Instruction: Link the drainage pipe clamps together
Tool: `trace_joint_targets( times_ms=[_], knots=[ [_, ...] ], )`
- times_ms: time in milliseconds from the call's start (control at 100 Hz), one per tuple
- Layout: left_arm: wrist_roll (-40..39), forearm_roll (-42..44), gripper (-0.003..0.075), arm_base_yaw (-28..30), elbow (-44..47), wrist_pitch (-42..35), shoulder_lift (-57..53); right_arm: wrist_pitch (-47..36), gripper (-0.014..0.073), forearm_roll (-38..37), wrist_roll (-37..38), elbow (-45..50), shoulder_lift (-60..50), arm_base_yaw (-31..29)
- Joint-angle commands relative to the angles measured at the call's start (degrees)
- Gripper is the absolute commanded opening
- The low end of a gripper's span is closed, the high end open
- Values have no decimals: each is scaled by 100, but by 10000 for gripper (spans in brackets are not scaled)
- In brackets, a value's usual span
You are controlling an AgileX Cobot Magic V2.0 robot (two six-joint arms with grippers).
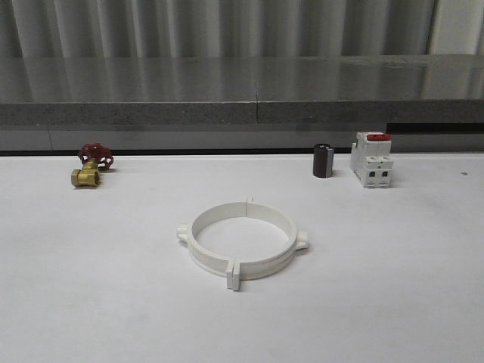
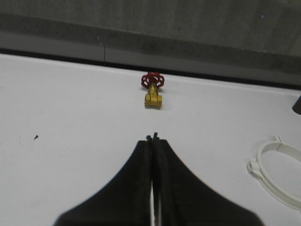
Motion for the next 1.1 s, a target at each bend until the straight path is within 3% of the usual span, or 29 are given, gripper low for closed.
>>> trace_joint_targets(
  times_ms=[0,80,230,630,1090],
  knots=[
    [-14,129,-20,3,207,-845,-302,-468,-118,14,-53,-82,-116,-35],
    [-108,452,-20,3,500,-914,-641,-468,-118,14,-53,-82,-116,-35],
    [-1216,1663,-20,3,986,-940,-1347,-468,-118,14,-53,-82,-116,-35],
    [-1217,1664,-20,3,1884,-1162,-2451,-468,-118,14,-53,-82,-116,-35],
    [-1217,1817,-20,3,1886,-1380,-2451,-468,-118,14,-53,-82,-116,-35]
  ],
)
